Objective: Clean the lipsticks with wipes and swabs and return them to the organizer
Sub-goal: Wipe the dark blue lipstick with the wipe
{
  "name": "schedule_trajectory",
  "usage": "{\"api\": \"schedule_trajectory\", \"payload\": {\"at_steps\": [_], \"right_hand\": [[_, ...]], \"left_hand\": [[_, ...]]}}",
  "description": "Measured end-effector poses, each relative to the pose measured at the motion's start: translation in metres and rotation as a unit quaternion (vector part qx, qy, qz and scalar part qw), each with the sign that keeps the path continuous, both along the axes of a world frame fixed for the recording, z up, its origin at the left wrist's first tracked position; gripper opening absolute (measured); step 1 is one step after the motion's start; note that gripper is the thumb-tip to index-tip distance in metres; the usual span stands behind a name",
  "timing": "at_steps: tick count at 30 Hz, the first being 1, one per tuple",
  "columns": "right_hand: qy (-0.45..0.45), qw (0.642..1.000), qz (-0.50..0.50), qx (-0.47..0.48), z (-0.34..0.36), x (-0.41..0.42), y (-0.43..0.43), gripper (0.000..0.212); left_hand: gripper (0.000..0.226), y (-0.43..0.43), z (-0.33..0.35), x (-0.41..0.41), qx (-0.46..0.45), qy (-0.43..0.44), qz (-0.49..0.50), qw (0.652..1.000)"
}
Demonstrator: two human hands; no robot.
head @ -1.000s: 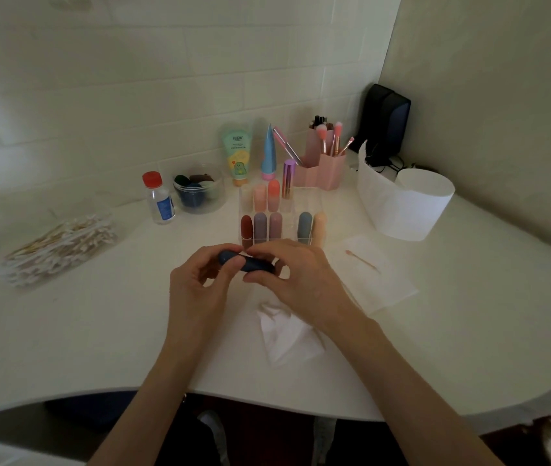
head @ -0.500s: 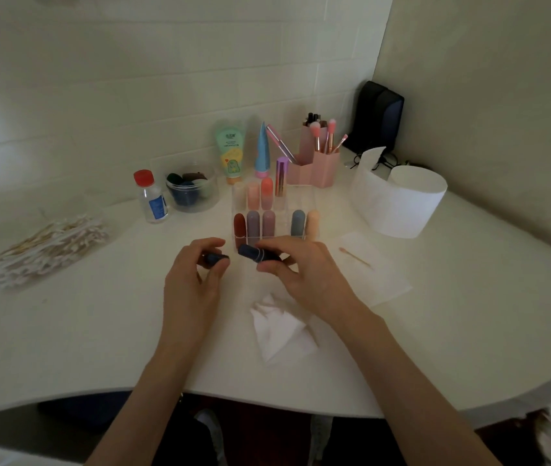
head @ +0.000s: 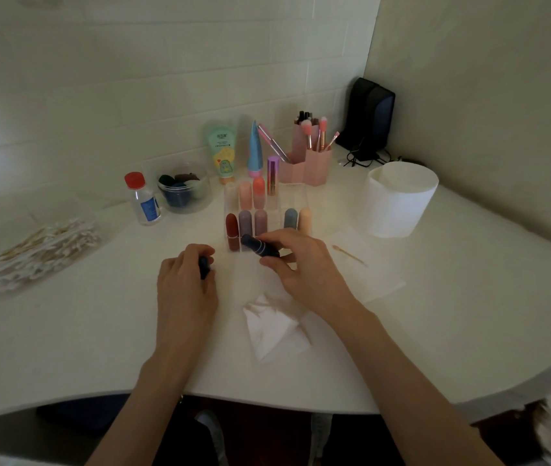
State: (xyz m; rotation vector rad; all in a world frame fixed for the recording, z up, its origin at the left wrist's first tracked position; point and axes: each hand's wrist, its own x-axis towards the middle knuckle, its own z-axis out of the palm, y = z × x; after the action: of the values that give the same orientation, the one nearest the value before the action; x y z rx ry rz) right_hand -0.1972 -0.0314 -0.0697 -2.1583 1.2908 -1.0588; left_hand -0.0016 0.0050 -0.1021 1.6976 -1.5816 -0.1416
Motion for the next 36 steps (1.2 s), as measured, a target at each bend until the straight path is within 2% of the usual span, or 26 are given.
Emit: {"api": "schedule_trajectory", "payload": {"at_steps": [3,5,8,11,17,20,24,30,36], "right_hand": [[-0.003,1.0,-0.001,0.008,0.0,0.001,0.001,0.033],[-0.02,0.999,0.002,0.028,0.001,0.002,0.003,0.033],[-0.057,0.997,0.034,0.047,0.004,0.004,0.006,0.035],[-0.067,0.995,0.046,0.065,0.006,0.009,0.008,0.037],[-0.117,0.987,0.068,0.086,0.004,0.013,0.011,0.028],[-0.122,0.986,0.072,0.084,0.004,0.015,0.012,0.027],[-0.123,0.985,0.075,0.091,0.003,0.016,0.012,0.023],[-0.08,0.986,0.097,0.113,0.001,0.015,0.009,0.019],[-0.146,0.961,0.158,0.173,0.011,0.01,0.013,0.025]], "left_hand": [[0.042,-0.002,0.005,-0.001,0.008,0.007,0.015,1.0],[0.051,0.002,0.014,-0.003,-0.031,0.035,0.009,0.999],[0.042,0.011,0.025,-0.009,-0.1,0.089,-0.058,0.989],[0.038,0.015,0.027,-0.01,-0.094,0.166,-0.122,0.974],[0.023,0.014,0.028,-0.003,-0.101,0.282,-0.128,0.946],[0.018,0.015,0.029,-0.005,-0.099,0.287,-0.135,0.943],[0.022,0.013,0.026,0.0,-0.112,0.286,-0.155,0.939],[0.024,0.012,0.026,-0.001,-0.105,0.282,-0.189,0.935],[0.025,0.008,0.02,0.005,-0.093,0.305,-0.182,0.93]]}}
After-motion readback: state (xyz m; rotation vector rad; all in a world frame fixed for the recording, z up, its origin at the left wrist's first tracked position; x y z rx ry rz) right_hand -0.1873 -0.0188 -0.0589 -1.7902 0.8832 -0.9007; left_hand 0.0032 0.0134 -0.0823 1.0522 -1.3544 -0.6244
